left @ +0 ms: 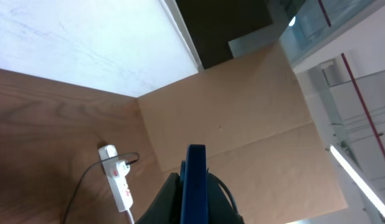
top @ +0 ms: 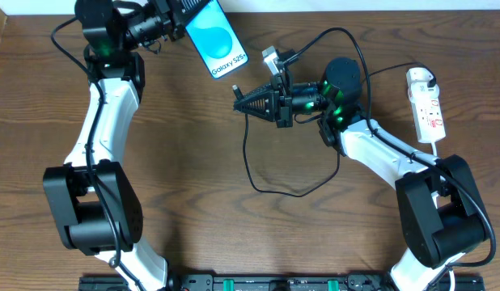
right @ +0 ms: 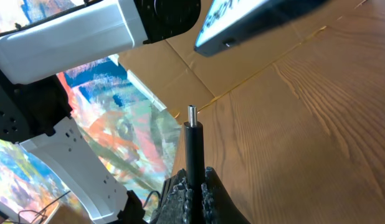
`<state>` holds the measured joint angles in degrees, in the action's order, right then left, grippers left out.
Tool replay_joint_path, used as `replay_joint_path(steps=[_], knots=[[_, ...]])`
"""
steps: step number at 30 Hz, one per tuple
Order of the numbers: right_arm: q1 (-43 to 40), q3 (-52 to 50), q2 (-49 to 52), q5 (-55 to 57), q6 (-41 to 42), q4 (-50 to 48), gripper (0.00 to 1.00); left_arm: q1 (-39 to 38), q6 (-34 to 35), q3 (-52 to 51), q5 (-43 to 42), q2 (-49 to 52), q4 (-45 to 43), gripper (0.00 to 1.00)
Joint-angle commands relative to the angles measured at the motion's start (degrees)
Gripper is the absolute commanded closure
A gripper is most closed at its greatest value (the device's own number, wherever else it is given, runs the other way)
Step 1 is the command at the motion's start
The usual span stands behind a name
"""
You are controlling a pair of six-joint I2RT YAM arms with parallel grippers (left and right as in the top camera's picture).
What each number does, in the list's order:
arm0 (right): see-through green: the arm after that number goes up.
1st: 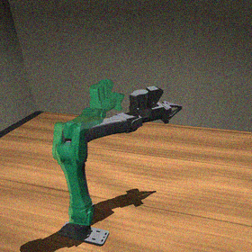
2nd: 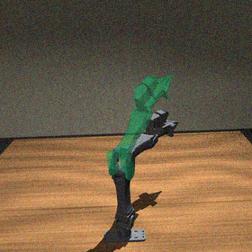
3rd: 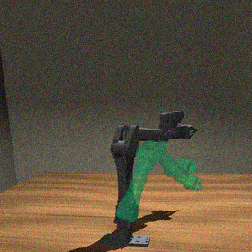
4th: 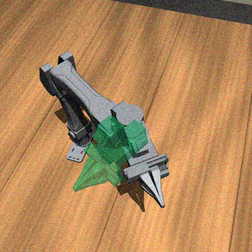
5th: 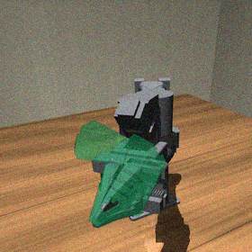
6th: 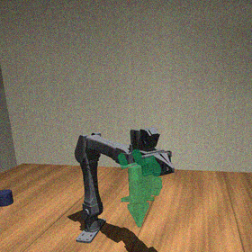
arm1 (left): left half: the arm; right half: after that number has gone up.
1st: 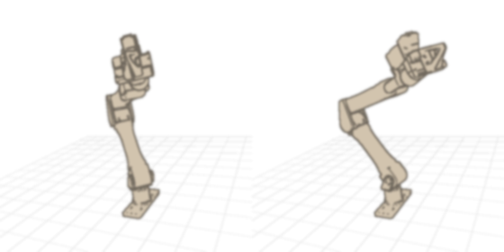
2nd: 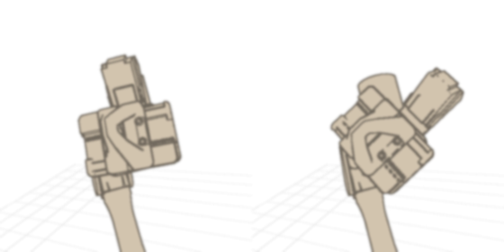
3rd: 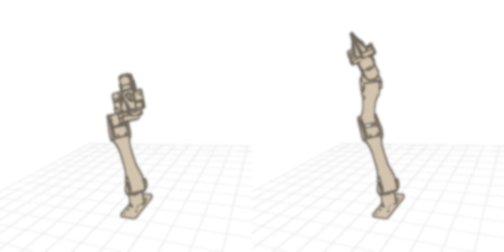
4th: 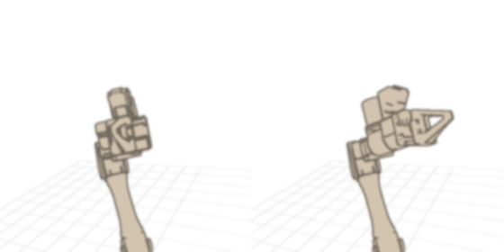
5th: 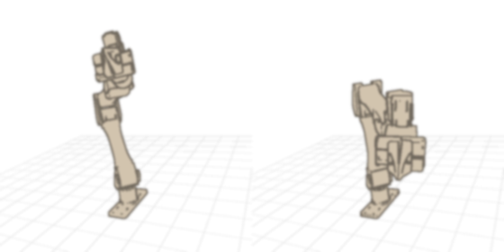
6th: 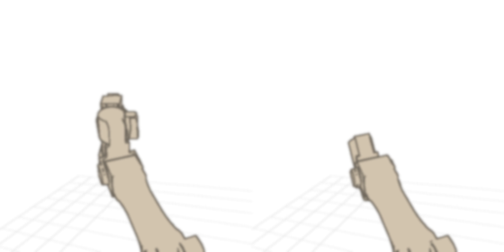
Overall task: Plug charger to phone and switch on socket
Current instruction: 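Raise the plug under the phone's bottom edge held by the left gripper, then lower the phone with the left gripper onto the upright plug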
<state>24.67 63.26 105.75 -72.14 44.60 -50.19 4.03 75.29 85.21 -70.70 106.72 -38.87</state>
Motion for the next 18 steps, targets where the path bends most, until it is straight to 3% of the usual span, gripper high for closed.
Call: replay_joint_path(steps=[1, 18], knots=[[-0.26, 0.44, 0.0, 0.63, 1.27, -0.15, 0.99, 0.26, -2.23, 0.72, -2.8, -0.74, -0.68, 0.93], [-0.68, 0.44, 0.0, 2.8, 3.85, -0.2, 0.99, -0.07, -3.5, 0.72, -5.01, -0.74, -0.66, 0.93]])
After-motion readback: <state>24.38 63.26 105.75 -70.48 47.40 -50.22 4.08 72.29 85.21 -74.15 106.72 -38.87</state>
